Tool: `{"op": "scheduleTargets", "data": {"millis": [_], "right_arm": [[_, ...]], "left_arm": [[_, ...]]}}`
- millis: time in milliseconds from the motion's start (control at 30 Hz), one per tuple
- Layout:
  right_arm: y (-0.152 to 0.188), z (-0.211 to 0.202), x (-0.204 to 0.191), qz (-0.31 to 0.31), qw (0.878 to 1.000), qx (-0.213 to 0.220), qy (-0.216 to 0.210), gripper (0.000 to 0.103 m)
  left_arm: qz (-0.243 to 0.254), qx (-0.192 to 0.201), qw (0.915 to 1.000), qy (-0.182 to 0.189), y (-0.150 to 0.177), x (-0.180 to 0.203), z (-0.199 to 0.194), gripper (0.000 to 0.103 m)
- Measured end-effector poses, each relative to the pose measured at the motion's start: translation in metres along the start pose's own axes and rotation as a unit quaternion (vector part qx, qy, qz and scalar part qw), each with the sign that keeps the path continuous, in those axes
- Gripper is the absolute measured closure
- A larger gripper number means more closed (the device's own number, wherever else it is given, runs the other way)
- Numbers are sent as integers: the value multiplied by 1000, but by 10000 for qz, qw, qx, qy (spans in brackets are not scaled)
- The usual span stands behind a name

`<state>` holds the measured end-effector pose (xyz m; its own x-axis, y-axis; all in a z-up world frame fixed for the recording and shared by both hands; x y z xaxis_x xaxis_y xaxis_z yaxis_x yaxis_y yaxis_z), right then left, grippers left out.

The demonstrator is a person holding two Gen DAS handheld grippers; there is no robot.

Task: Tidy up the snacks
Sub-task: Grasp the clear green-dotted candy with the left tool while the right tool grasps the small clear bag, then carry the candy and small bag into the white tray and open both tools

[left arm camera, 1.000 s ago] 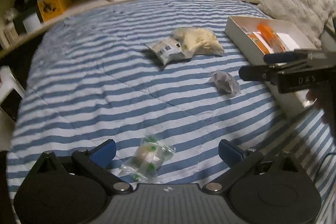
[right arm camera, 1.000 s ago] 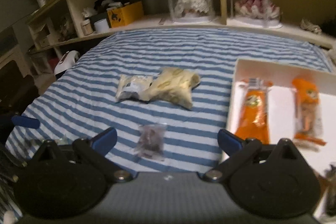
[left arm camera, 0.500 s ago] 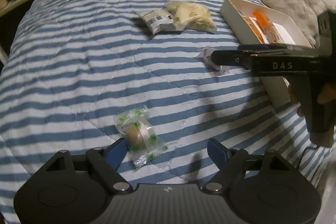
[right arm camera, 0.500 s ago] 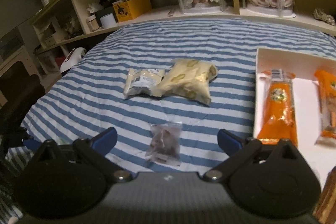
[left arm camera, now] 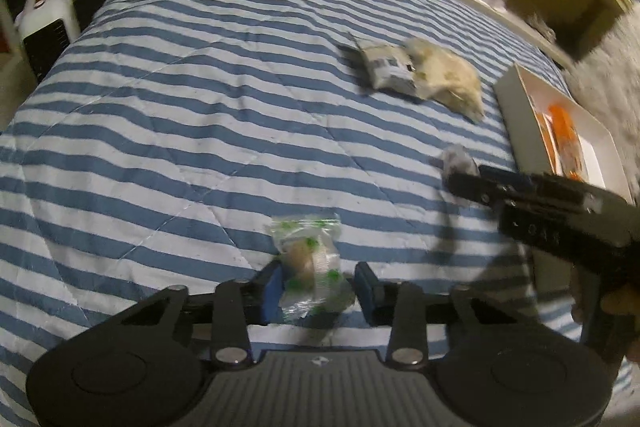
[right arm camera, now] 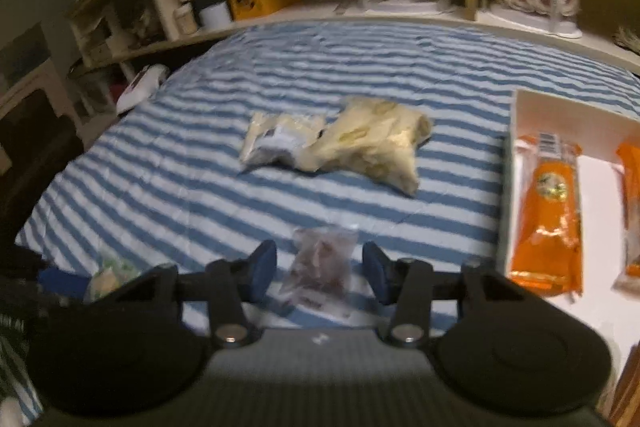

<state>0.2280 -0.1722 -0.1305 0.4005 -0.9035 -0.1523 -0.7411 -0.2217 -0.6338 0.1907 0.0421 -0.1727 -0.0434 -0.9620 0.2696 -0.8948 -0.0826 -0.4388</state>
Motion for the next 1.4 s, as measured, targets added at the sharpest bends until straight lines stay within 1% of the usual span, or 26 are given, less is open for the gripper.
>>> {"op": "scheduleTargets", "data": {"millis": [33, 100, 167, 333, 400, 467, 600, 700, 833, 1033, 1200, 1400], "right_arm": [[2, 1, -2, -38, 10000, -43, -17, 56], [2, 0, -3, -93, 9999, -43, -17, 63], [2, -4, -3, -70, 9999, -6, -113, 65], [1, -8, -4, -58, 9998, -15, -169, 66], [1, -12, -4, -53, 9998, 2, -174, 67], [0, -17, -4, -17, 9998, 54, -190, 67], [-4, -31, -1, 56, 9995, 170, -241, 67], [-10, -47, 3, 140, 9990, 339, -253, 67], [-19, -70, 10, 432, 9968, 507, -434, 67], [-24, -109, 19, 326, 9967, 640, -369, 67], [-27, -144, 43, 413, 9954, 827, -254, 67], [-22, -177, 87, 509, 9942, 938, 127, 67]], "left_arm": [[-50, 32, 10000, -2, -1, -1, 0, 63], [-59, 124, 9999, -55, -2, 0, 1, 63], [-56, 170, 9998, -93, -3, 2, 2, 63], [-152, 320, 9994, -49, -7, 3, 0, 64], [-48, 496, 9987, -96, -10, 6, -5, 64], [9, 663, 9977, -105, -14, 9, -11, 64], [-52, 851, 9964, 4, -16, 15, -24, 64], [-67, 959, 9953, 88, -15, 24, -36, 64], [42, 1150, 9931, 208, -18, 43, -55, 64], [163, 1439, 9886, 412, -28, 71, -78, 64], [388, 1475, 9866, 580, -31, 105, -83, 64], [660, 1499, 9825, 891, -35, 159, -82, 64]]}}
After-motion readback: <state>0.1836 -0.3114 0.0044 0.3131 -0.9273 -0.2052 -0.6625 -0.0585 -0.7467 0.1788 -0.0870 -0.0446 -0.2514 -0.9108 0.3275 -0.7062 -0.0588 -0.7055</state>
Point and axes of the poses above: each gripper's, at about its wrist camera, not at the fingertips, and z roughly the way its jaws point, x to its right, y to its underside, the point moved 8 cm from there along z, roughly the way its jaws point, and after that the axes turned 1 degree about -z, right-handed, at the moved point
